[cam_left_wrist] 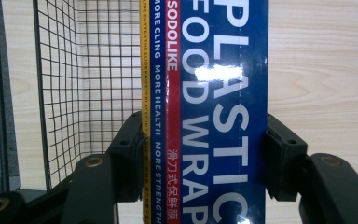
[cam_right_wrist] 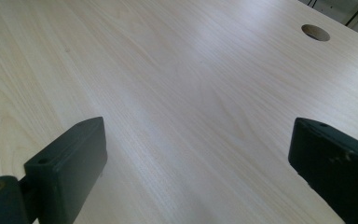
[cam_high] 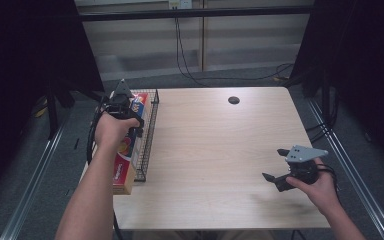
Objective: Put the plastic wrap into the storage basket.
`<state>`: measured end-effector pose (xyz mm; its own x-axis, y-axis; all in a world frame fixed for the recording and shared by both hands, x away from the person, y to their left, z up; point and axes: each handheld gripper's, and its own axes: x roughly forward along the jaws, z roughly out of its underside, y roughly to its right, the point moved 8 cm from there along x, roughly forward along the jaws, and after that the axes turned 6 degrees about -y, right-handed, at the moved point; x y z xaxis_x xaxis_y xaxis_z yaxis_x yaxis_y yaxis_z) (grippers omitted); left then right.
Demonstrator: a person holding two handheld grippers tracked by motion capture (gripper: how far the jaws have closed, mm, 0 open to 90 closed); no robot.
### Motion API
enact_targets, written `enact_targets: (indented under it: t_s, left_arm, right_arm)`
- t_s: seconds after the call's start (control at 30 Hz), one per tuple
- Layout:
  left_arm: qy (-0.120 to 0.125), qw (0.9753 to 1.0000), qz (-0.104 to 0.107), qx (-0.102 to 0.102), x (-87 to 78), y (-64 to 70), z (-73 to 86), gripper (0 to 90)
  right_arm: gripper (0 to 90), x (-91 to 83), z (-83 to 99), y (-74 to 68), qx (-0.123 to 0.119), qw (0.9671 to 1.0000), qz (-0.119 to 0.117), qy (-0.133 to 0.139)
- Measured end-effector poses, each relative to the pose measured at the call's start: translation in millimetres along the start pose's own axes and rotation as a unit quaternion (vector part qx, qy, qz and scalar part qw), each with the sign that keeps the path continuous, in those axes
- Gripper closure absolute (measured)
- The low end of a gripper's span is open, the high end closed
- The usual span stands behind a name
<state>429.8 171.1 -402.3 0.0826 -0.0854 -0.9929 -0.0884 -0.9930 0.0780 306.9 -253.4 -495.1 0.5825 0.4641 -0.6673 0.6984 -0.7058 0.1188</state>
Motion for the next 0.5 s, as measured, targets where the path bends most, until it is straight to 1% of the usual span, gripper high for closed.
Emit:
enact_targets:
  t_s: [0.07,0.13,0.2,0.23,0.3,0.33,0.37,0.43,0.47,0.5]
  left_arm:
    - [-0.001,1.0000,0.001,0.001,-0.2,-1.4,-0.3,43.0]
    - [-0.002,1.0000,0.003,-0.003,-0.3,-2.2,-0.1,43.0]
    - [0.000,1.0000,-0.001,0.000,0.2,-4.5,-0.6,43.0]
    - [0.001,1.0000,-0.001,-0.005,0.5,-4.7,-0.6,43.0]
    - [-0.003,1.0000,-0.001,-0.001,0.2,-6.9,-0.1,42.9]
    - [0.001,1.0000,0.000,-0.003,0.5,-8.1,-0.6,42.9]
    - [-0.001,1.0000,0.004,-0.007,0.4,-8.5,0.0,42.9]
    - [0.001,1.0000,-0.001,-0.005,0.8,-11.1,-0.1,42.9]
    - [0.001,1.0000,-0.002,-0.008,1.4,-11.4,-0.1,42.9]
    - [-0.001,1.0000,-0.001,-0.007,1.3,-12.3,0.2,42.9]
  right_arm:
    - [4.0,0.1,-0.2,-0.1,0.000,1.0000,-0.001,0.000]
    - [4.0,0.0,-0.2,-0.1,0.000,1.0000,0.000,0.000]
    - [3.9,-0.3,-0.3,-0.2,0.000,1.0000,-0.002,0.001]
    - [3.9,-0.3,-0.2,-0.2,0.000,1.0000,-0.002,0.001]
    - [3.9,-0.5,-0.1,0.0,0.001,1.0000,-0.002,0.000]
    - [3.9,-0.5,-0.2,0.0,0.000,1.0000,-0.002,0.001]
    - [3.9,-0.7,-0.1,0.4,-0.001,1.0000,-0.001,0.000]
    - [3.9,-0.9,0.1,0.5,-0.001,1.0000,-0.001,0.000]
    - [3.9,-0.8,0.1,0.5,-0.001,1.0000,-0.001,0.000]
    - [3.9,-0.7,0.0,0.4,-0.001,1.0000,-0.001,0.000]
